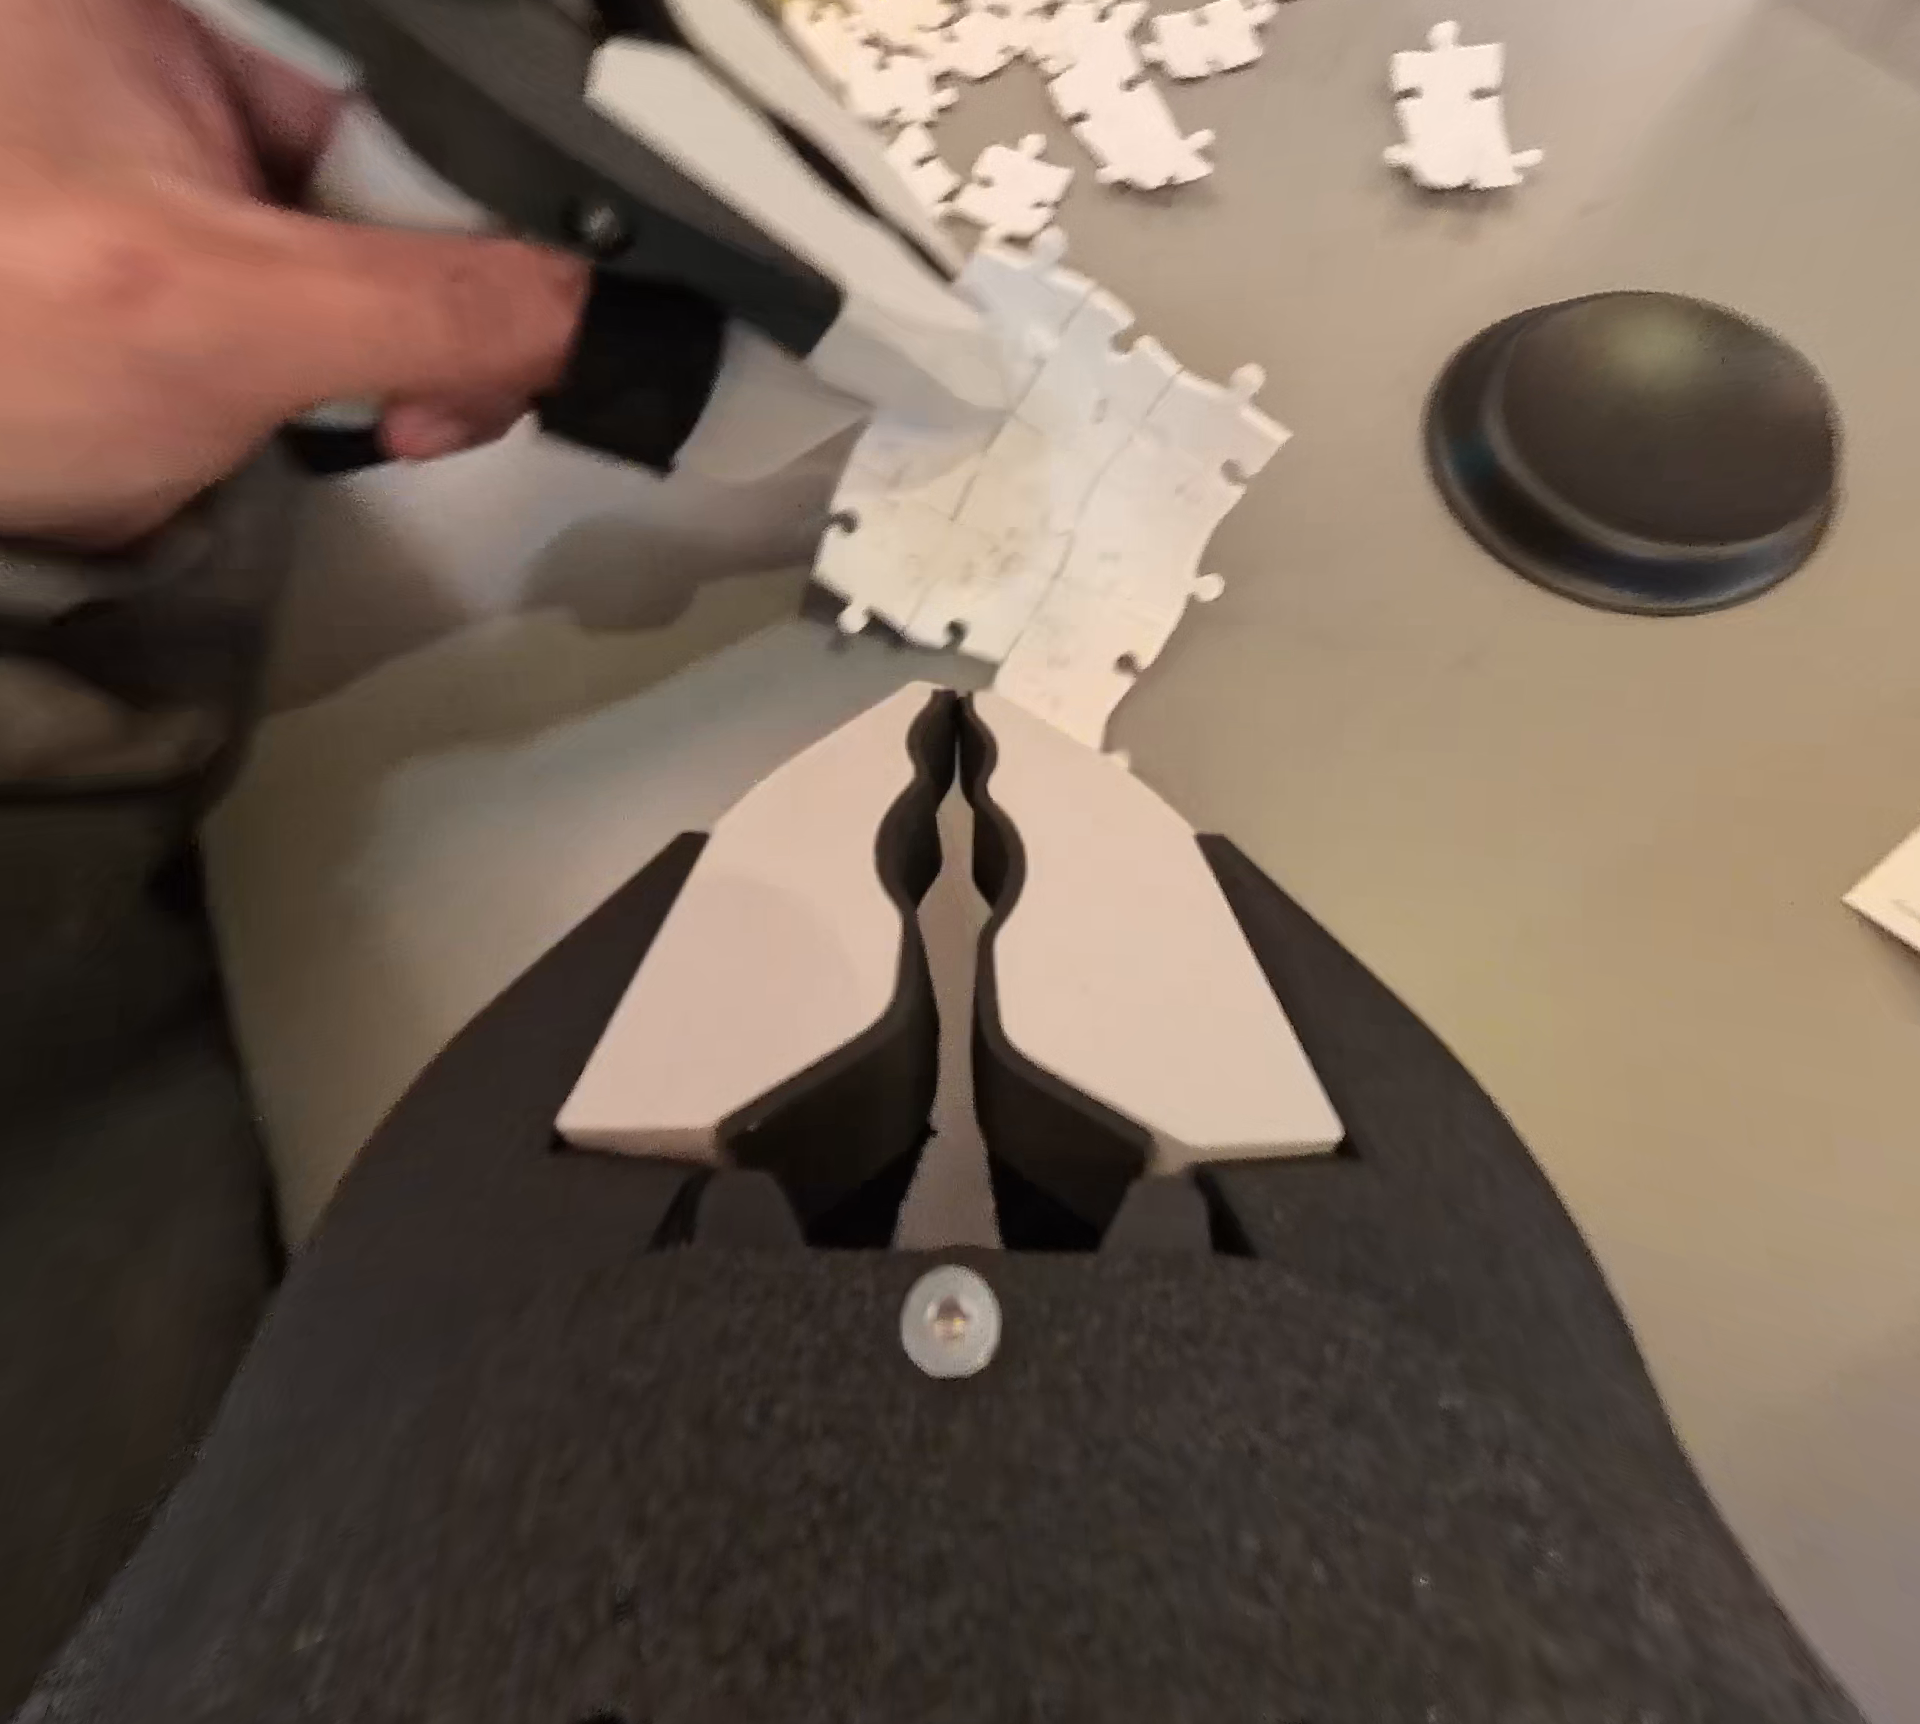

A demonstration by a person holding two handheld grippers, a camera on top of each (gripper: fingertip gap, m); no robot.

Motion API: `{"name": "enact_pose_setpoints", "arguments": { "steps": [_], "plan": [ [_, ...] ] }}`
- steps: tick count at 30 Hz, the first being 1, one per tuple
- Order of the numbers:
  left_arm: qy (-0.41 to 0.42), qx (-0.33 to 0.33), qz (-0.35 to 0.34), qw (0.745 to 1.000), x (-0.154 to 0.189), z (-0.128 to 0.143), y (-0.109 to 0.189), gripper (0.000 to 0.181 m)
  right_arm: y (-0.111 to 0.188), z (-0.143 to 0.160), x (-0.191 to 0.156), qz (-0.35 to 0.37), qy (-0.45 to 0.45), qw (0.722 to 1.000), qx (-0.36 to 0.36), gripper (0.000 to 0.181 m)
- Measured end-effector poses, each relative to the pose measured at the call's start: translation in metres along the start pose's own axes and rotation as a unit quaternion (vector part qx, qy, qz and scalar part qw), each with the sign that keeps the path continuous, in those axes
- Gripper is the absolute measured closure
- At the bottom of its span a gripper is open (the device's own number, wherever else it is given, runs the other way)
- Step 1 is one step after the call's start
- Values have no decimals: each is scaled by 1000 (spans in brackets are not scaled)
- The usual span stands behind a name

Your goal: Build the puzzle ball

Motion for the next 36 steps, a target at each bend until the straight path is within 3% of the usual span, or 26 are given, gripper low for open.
{"name": "enact_pose_setpoints", "arguments": {
  "steps": [2, 8, 15, 19, 27, 33, 36],
  "plan": [
    [-5, 5, 16, 1000, -3, 1, -1, 178, 5, 16, -10, -47, 30, 998, -12, 157],
    [3, 8, 66, 998, -9, 9, -3, 178, 11, 54, -28, -58, 76, 995, -40, 144],
    [-8, 11, 69, 998, -10, 10, -3, 178, -2, 58, -40, 10, 97, 992, -77, 144],
    [-12, 10, 71, 997, -7, 11, -2, 178, -3, 56, -41, 52, 119, 989, -70, 159],
    [-16, 7, 79, 997, -7, 13, -2, 178, -4, 55, -40, 45, 121, 989, -71, 160],
    [-19, 4, 87, 996, -9, 14, -3, 178, -12, 39, -38, -11, 140, 989, -55, 160],
    [-27, 5, 85, 996, -9, 14, -3, 178, -18, 30, -36, -6, 167, 985, -50, 160]
  ]
}}
Point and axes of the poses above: each gripper's, where its closed fingertips meet, y back along the fingers, z out of its underside, x = y × z across the jaws, the point moved 7 cm from there along y, back along the fingers, and after that the axes turned 13 degrees about -x, right-handed, at the moved point
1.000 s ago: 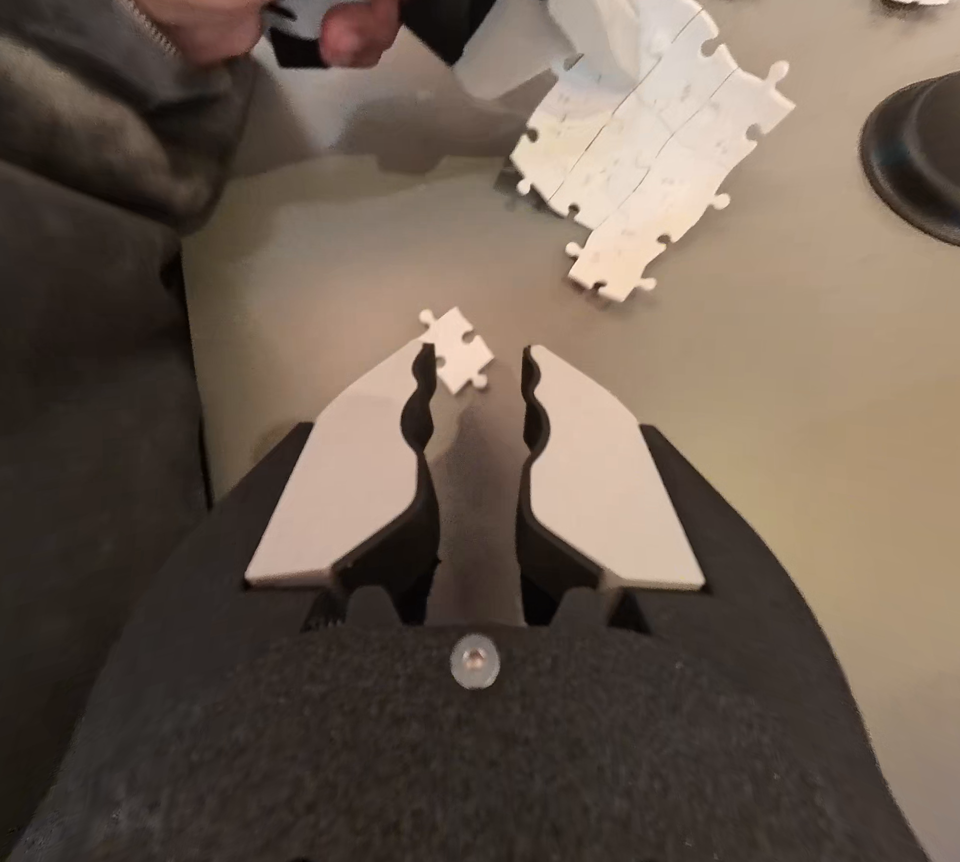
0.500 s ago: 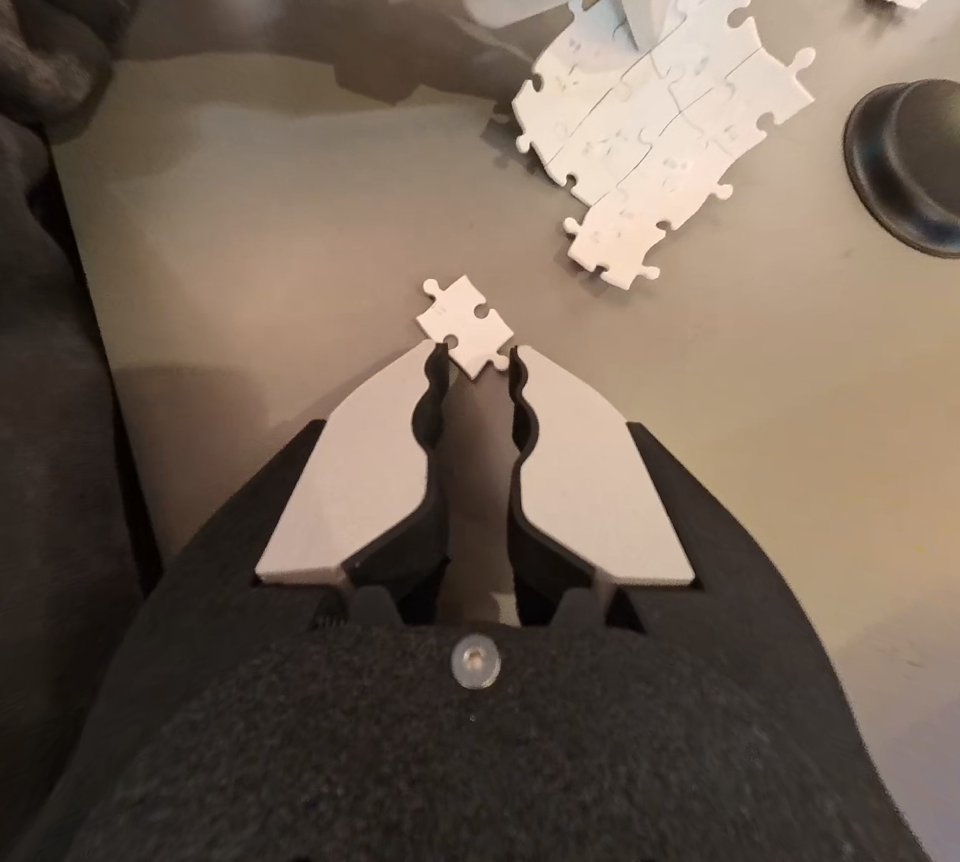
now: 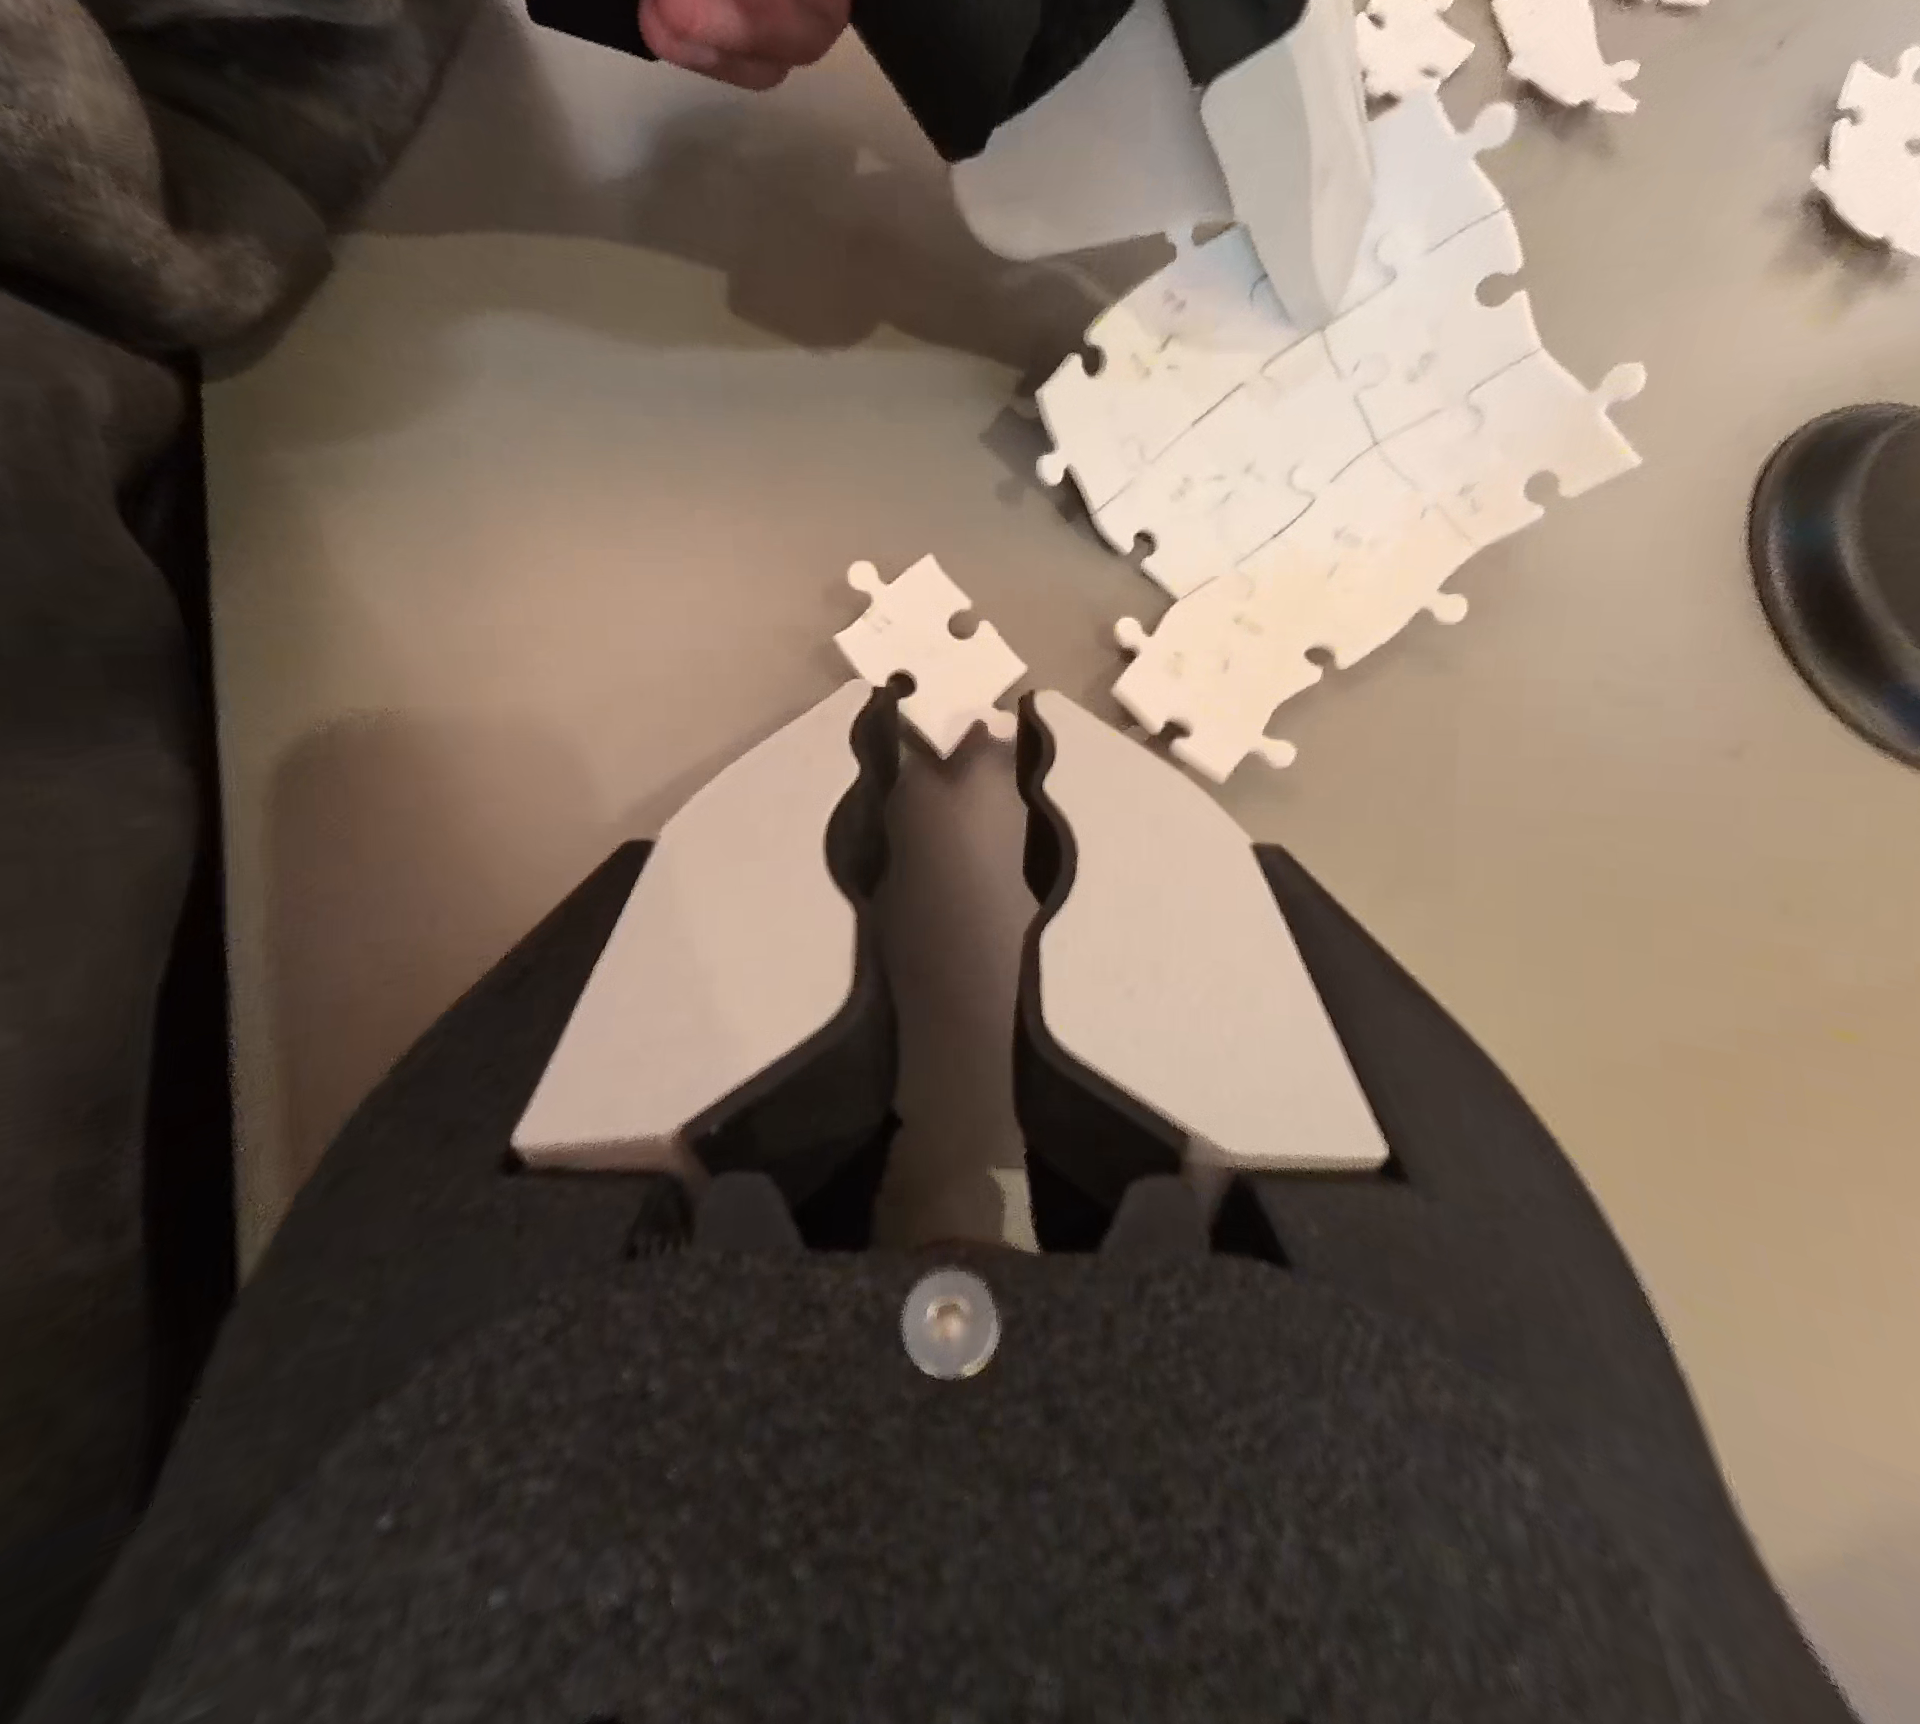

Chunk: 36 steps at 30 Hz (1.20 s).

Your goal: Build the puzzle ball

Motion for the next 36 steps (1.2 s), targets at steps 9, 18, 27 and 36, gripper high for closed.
{"name": "enact_pose_setpoints", "arguments": {
  "steps": [9, 18, 27, 36],
  "plan": [
    [3, -1, -4, 1000, -2, 0, -1, 177, 1, 7, -5, 14, -65, 997, -44, 156],
    [6, -3, -1, 1000, -3, 2, -1, 177, 8, 13, -13, 14, -125, 992, -19, 150],
    [5, -4, -2, 1000, -2, 2, -1, 177, -5, 0, -6, 52, -112, 992, -26, 152],
    [5, -5, -3, 1000, -2, 2, -1, 177, -2, 2, -3, 49, -110, 992, -23, 148]
  ]
}}
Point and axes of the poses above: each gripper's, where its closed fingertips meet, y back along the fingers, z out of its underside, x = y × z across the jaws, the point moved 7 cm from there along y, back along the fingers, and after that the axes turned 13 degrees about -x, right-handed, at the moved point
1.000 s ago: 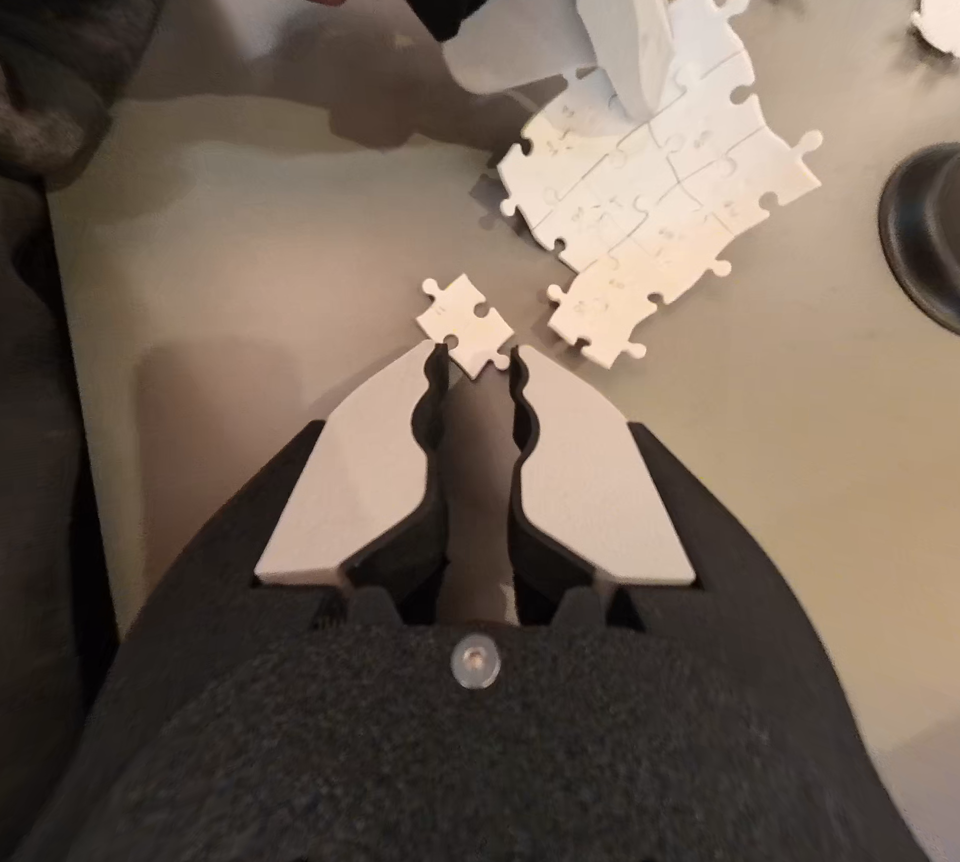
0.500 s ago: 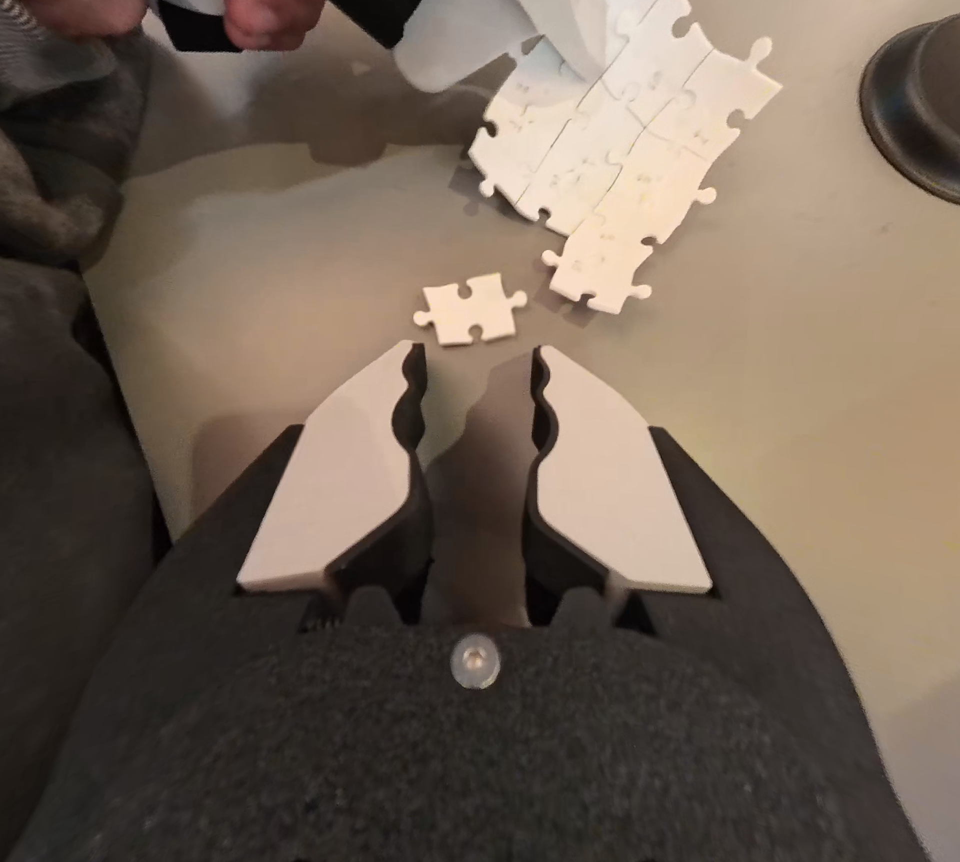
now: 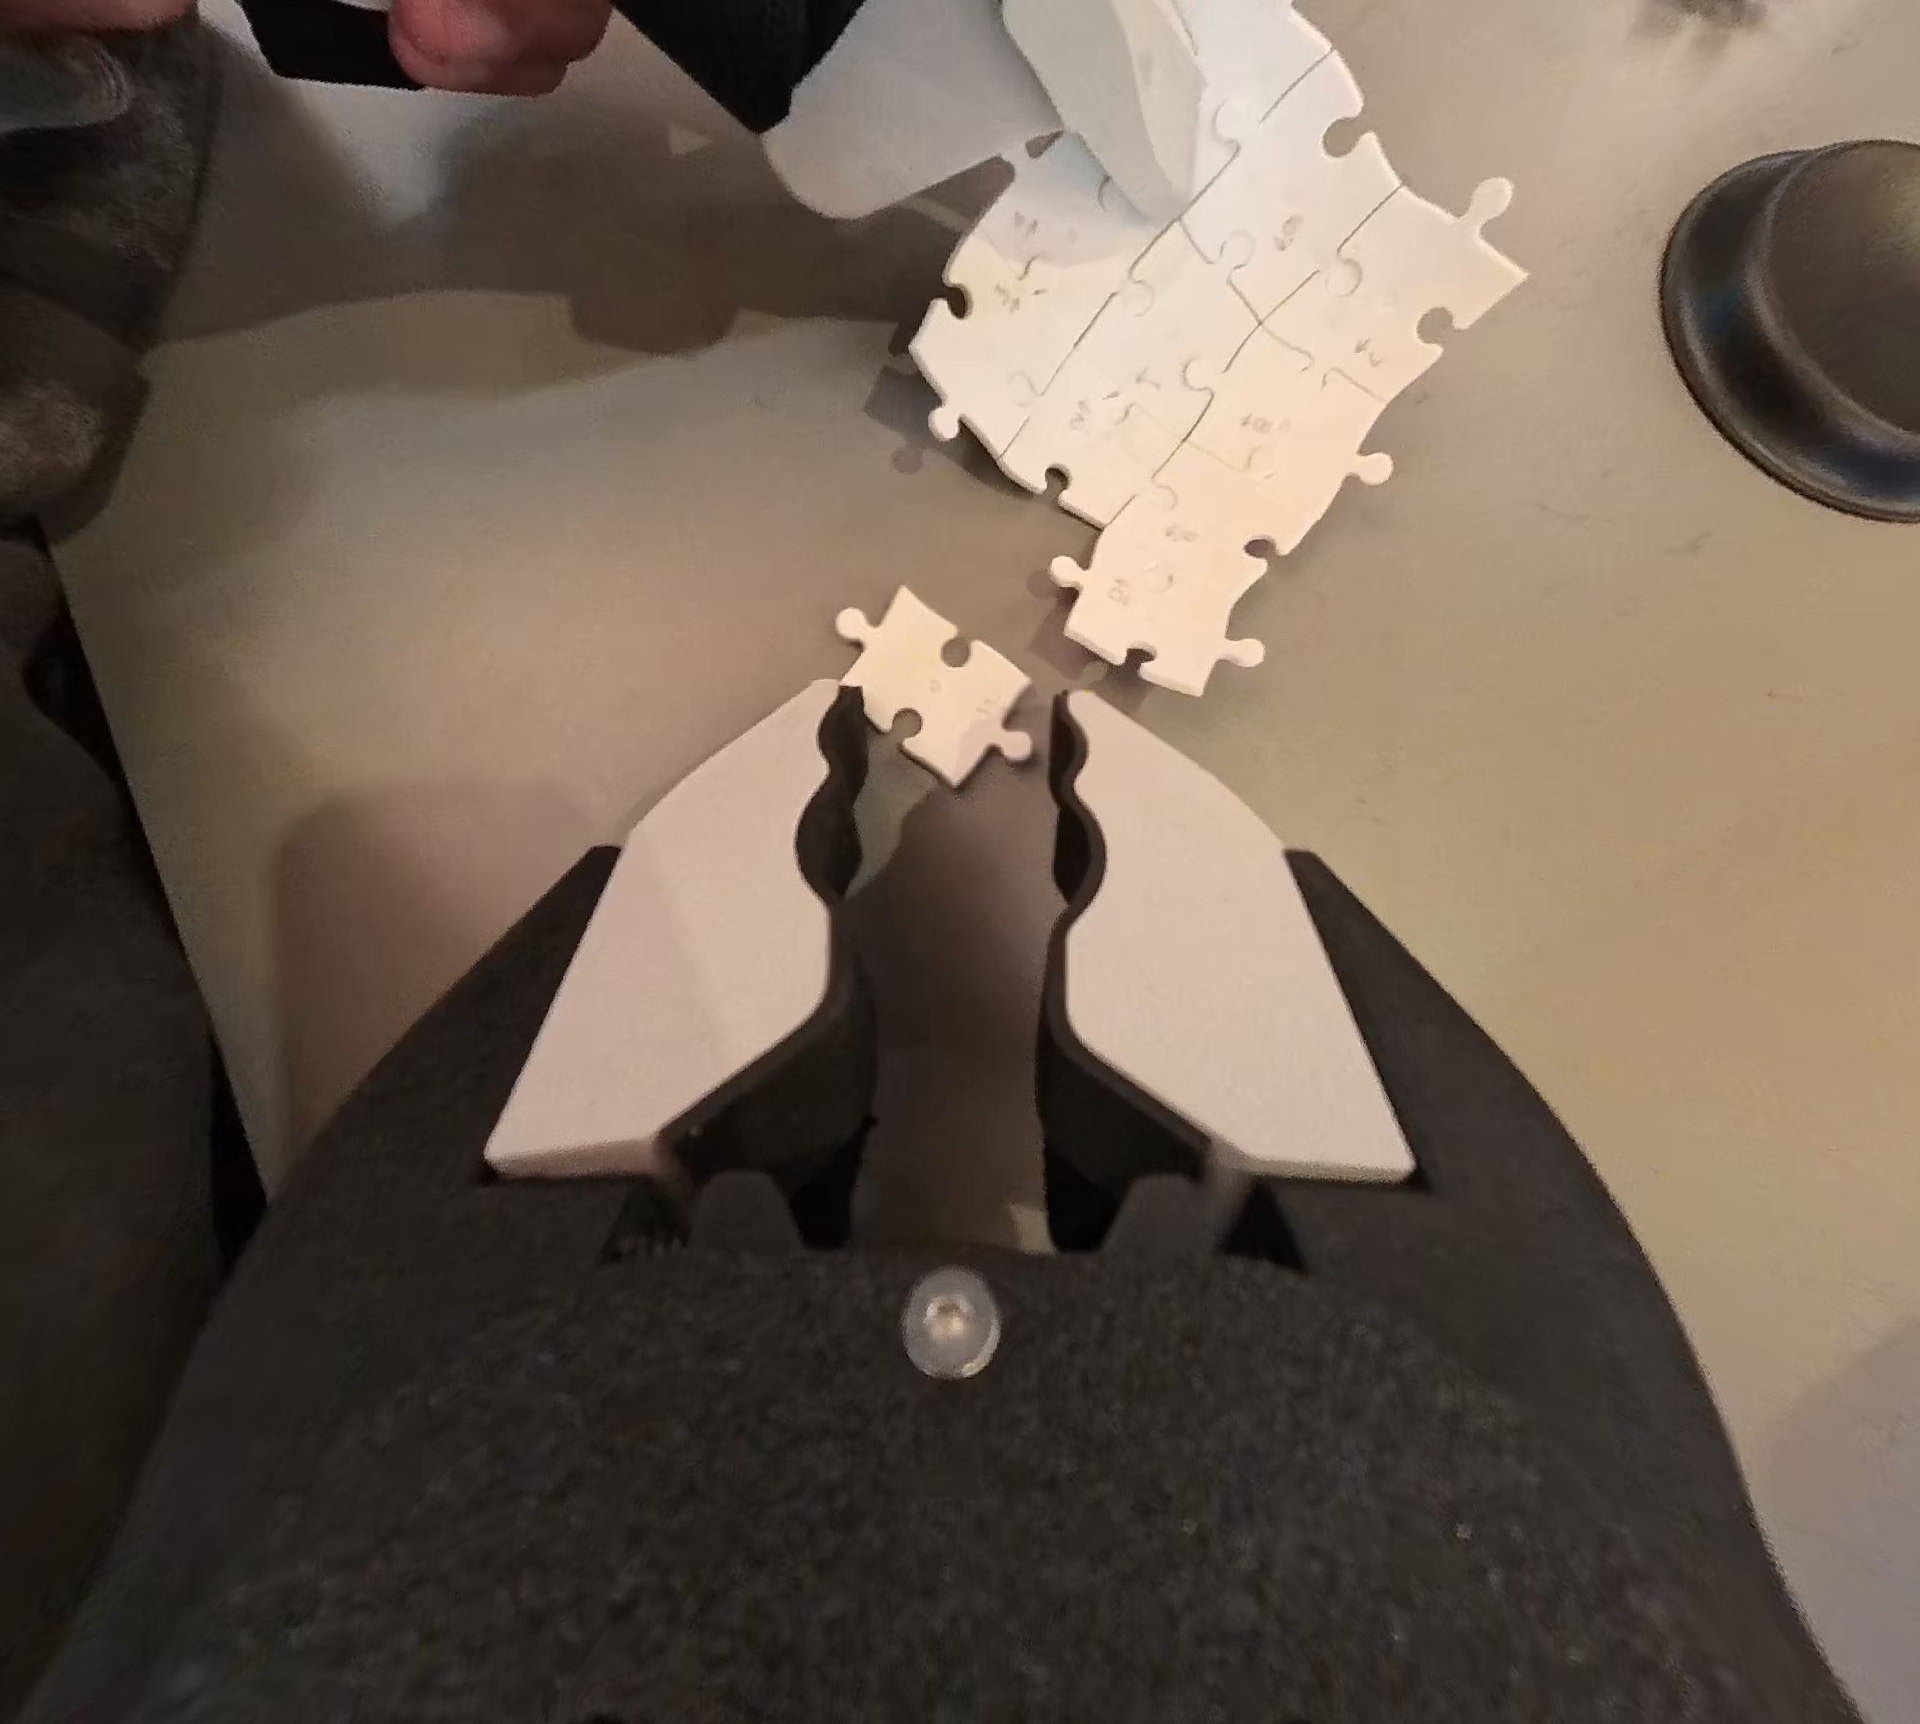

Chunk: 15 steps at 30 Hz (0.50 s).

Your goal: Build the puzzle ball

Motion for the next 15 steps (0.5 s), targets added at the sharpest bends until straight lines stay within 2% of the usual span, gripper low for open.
{"name": "enact_pose_setpoints", "arguments": {
  "steps": [5, 15],
  "plan": [
    [0, -1, -1, 1000, 0, 0, 0, 177, 11, 2, -3, 6, 2, 1000, 0, 147],
    [1, -2, 0, 1000, 0, 0, 1, 177, 3, -1, -8, -25, -18, 999, -10, 135]
  ]
}}
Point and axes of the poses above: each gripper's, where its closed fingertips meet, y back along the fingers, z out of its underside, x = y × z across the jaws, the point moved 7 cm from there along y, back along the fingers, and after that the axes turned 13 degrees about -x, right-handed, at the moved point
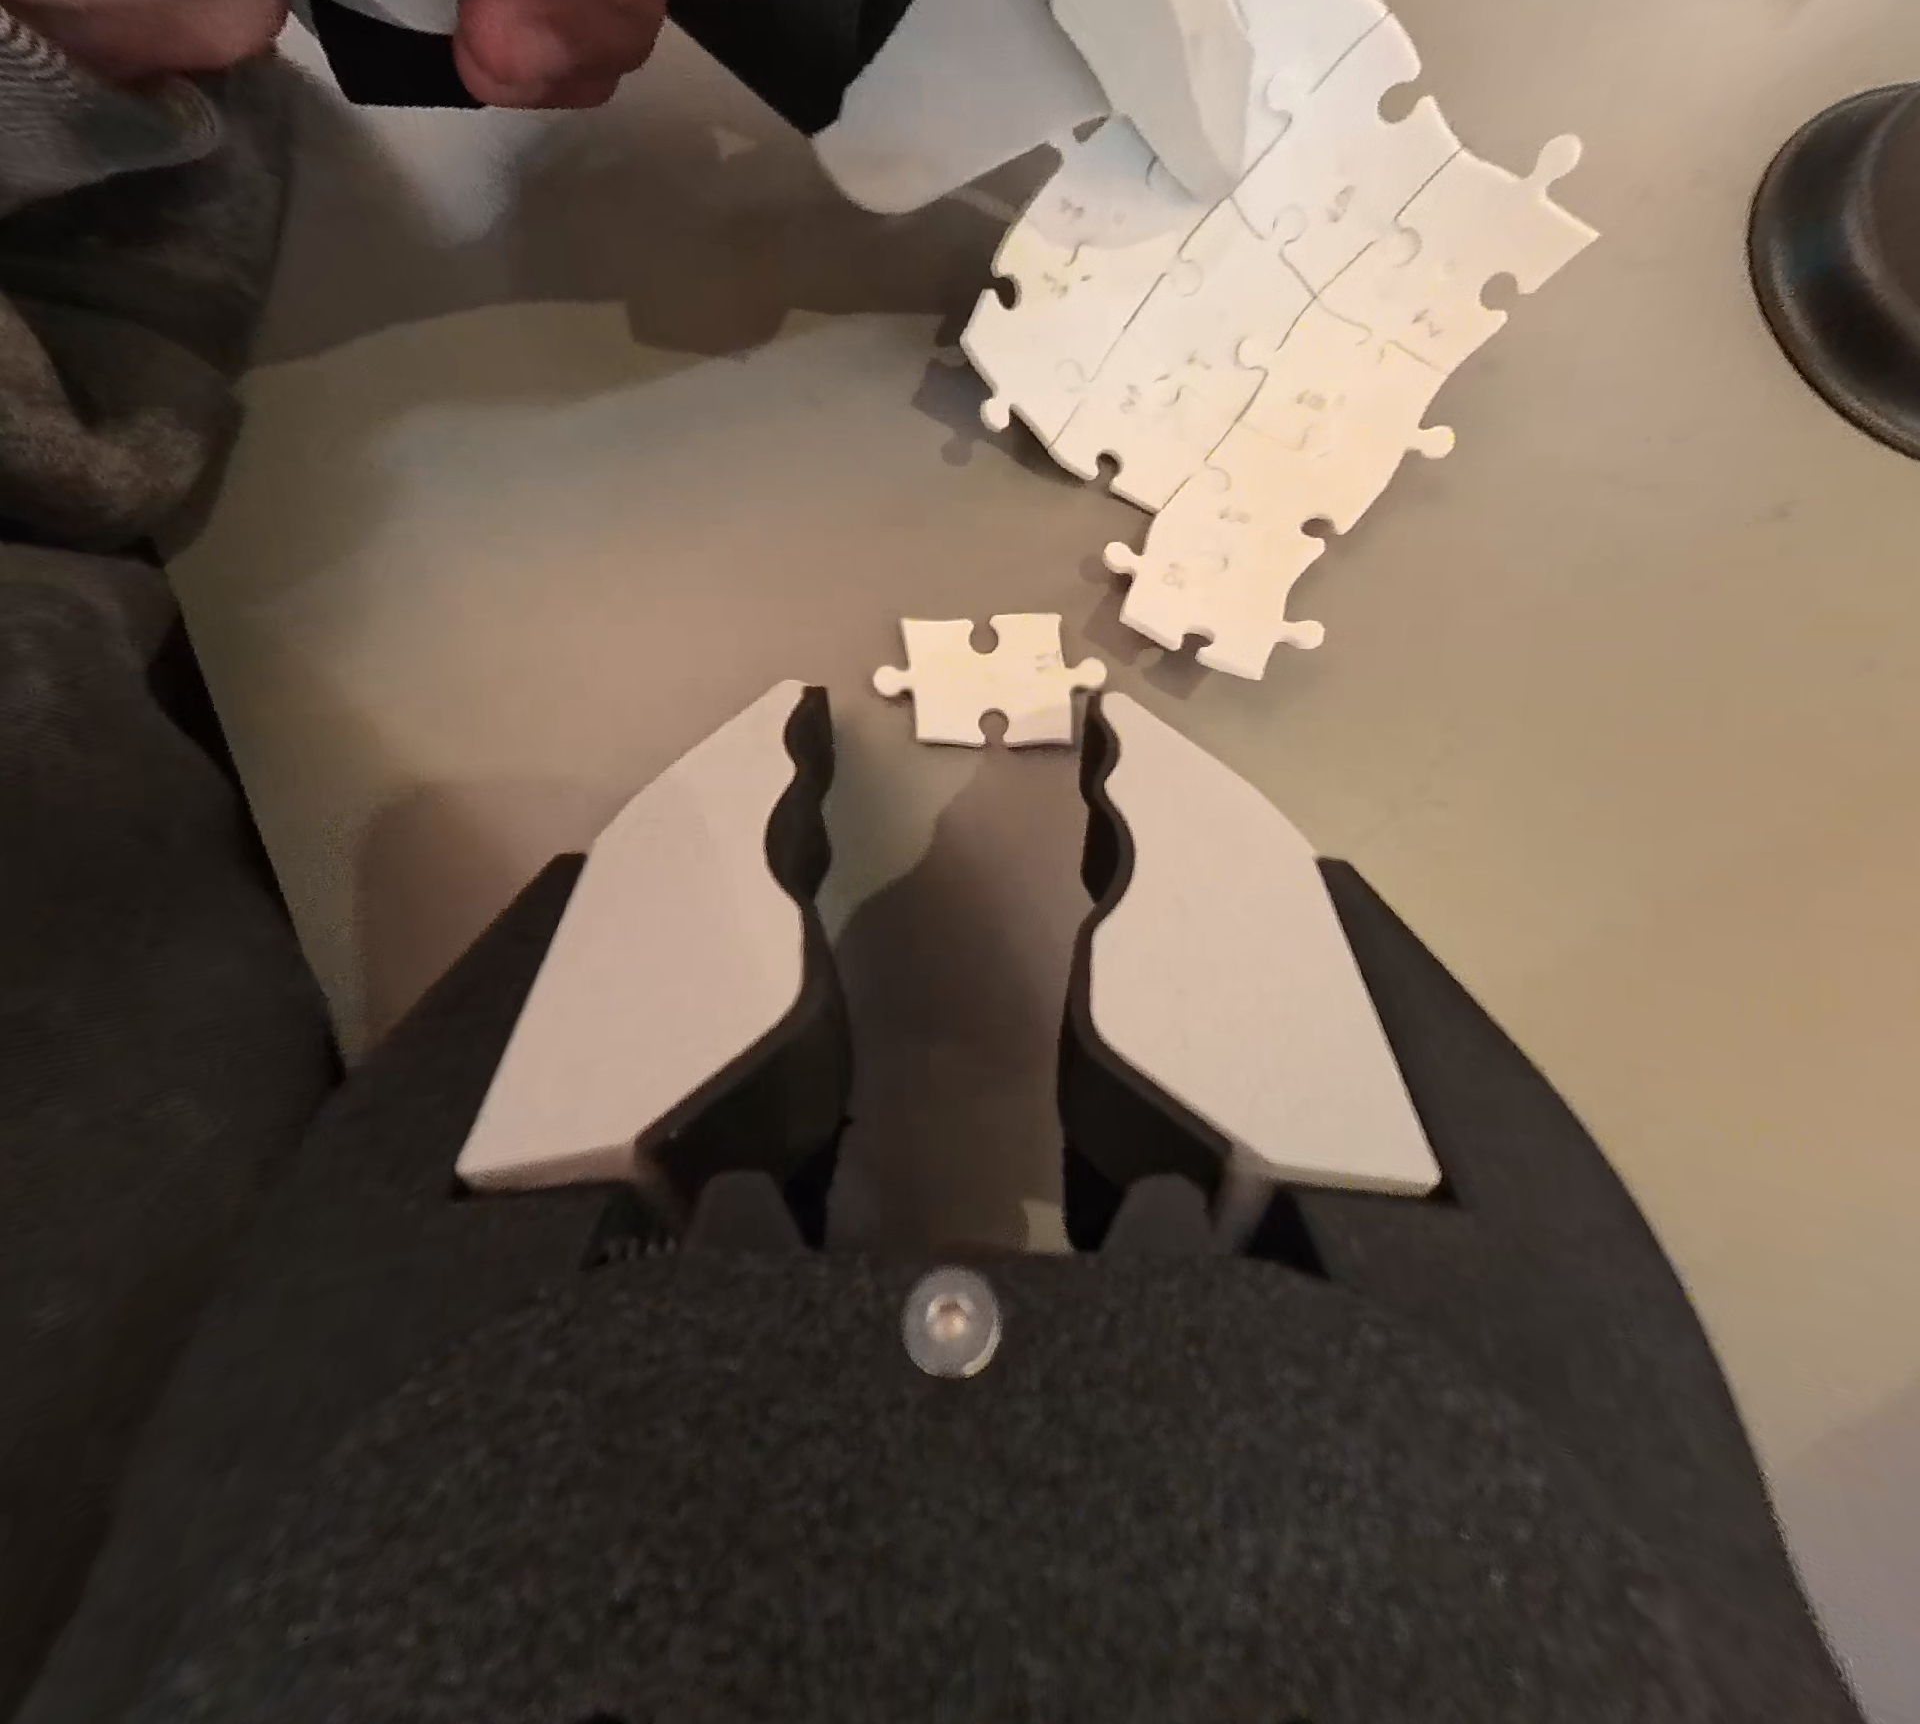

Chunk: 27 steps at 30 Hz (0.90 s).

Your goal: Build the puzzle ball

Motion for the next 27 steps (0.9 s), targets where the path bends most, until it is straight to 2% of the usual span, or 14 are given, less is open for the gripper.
{"name": "enact_pose_setpoints", "arguments": {
  "steps": [5, 8, 10, 15, 20, 23, 27],
  "plan": [
    [0, 0, 0, 1000, 0, 0, 0, 177, -2, 0, 1, 9, 7, 1000, -6, 130],
    [0, 0, -1, 1000, 0, 0, 0, 177, -5, -2, -1, 9, 19, 1000, -12, 133],
    [0, 0, -1, 1000, 0, 0, 0, 177, -5, -3, -2, 8, 30, 999, -9, 144],
    [-11, 2, -1, 1000, 1, -1, 1, 177, -5, -4, 0, 8, 57, 998, -13, 144],
    [-57, -7, 3, 998, -1, -2, 1, 177, -3, -6, -4, -2, 131, 991, -14, 144],
    [-74, -7, 4, 997, -3, -3, 4, 177, 5, -14, -8, -1, 175, 984, 13, 144],
    [-93, -5, 1, 996, 0, -3, 5, 177, 4, -30, 7, -4, 198, 980, 4, 144]
  ]
}}
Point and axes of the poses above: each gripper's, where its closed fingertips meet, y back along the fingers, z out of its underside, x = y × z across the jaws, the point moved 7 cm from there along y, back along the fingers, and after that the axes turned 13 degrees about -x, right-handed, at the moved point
